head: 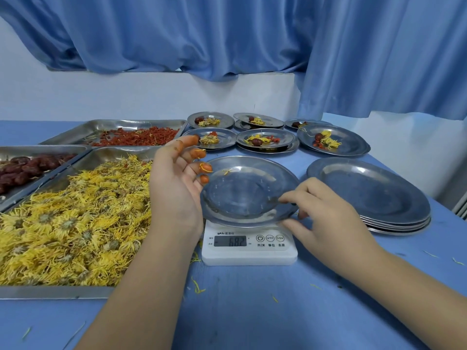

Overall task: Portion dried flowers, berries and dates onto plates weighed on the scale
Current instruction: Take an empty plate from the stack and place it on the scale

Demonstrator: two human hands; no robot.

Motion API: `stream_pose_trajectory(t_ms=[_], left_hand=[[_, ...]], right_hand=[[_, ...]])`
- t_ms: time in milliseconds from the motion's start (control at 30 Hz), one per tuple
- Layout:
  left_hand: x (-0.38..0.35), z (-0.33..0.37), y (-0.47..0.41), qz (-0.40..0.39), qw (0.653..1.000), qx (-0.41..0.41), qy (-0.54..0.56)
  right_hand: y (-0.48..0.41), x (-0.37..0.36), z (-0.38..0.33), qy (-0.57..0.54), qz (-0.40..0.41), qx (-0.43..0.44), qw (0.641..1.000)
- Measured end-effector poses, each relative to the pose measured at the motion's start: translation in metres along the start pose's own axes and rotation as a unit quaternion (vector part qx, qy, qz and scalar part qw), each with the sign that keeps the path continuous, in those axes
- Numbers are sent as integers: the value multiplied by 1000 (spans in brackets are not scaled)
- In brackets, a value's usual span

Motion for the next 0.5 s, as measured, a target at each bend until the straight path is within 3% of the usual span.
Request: stream_pose_trajectory(t_ms=[167,367,500], left_hand=[[4,1,-2,16,1000,-2,-21],[10,-3,-3,47,998,6,-47],[9,-3,-3,44,998,4,-53]], right_hand=[[5,13,16,-49,-34,-22,998],[14,-6,6,-69,-199,13,977],[20,-24,-2,-20,-239,34,970]])
Point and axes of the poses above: each hand's wrist, its own y-axis away from the middle knuckle, its own x-axis out of the back of the hand, z = x × y, the point moved 9 cm from there along -y, towards the middle knuckle, and after that the axes turned 5 degrees about x, right-handed, at the moved point
